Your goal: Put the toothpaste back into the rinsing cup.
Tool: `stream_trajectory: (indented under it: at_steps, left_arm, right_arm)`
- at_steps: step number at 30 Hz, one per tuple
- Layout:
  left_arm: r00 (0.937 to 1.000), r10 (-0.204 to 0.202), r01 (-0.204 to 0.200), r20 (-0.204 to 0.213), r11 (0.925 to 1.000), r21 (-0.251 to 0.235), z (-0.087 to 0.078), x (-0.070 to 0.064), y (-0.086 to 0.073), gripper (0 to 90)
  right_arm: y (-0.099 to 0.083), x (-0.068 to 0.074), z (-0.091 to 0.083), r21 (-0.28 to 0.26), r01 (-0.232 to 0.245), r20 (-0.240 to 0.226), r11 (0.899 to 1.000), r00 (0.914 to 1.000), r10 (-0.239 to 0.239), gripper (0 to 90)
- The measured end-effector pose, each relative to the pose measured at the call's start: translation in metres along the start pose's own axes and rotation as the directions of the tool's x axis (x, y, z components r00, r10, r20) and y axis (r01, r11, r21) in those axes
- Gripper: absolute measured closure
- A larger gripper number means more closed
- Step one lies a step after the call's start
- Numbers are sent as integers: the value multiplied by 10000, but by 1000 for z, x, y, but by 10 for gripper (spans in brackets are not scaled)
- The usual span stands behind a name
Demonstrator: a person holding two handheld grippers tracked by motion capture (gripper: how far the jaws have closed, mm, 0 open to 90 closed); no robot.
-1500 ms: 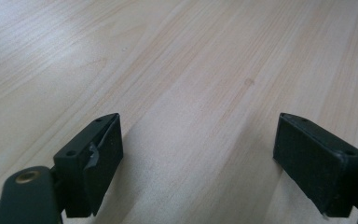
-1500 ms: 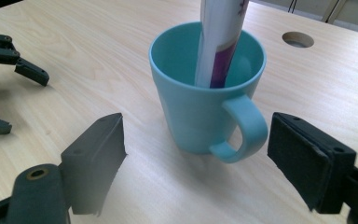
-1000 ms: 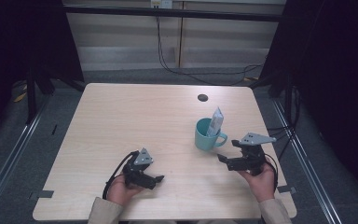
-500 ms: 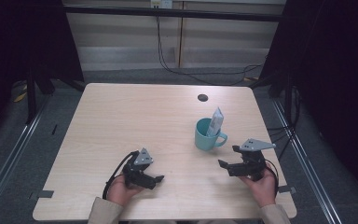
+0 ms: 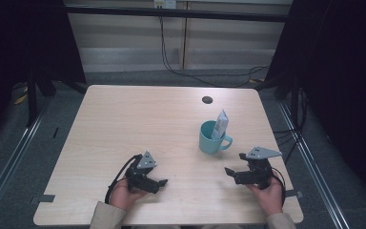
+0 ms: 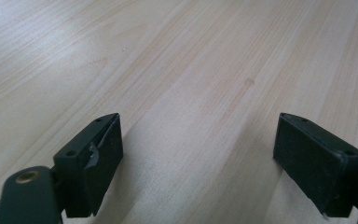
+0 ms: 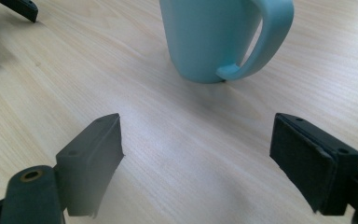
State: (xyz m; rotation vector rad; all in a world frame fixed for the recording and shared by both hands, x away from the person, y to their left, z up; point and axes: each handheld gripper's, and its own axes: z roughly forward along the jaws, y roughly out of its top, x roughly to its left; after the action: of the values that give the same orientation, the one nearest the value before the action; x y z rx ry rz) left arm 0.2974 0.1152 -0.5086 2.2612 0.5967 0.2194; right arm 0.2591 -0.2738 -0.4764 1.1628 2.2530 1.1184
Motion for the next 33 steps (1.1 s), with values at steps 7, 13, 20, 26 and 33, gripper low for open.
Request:
stream_trajectory:
  at_steps: [7,13,20,26,33]
  left_arm:
    - [10000,5,-5,-2,10000,3,0,0,0,154]
    - [10000,-3,3,-2,10000,7,0,0,0,154]
    - [10000,2,-2,-2,10000,8,0,0,0,154]
    - [10000,0,0,-3,10000,8,0,0,0,154]
    - [10000,5,-5,-2,10000,6,0,0,0,154]
  right_arm:
    - [-6,0,2,116,-13,24,9999,10000,13,162]
    - [-12,-1,3,245,-33,88,9997,10000,30,162]
    - [-19,-3,6,424,-113,126,9990,9999,108,162]
    - [-22,-3,8,582,-65,175,9983,9998,55,161]
    - [-25,-2,9,698,-43,166,9976,9999,32,162]
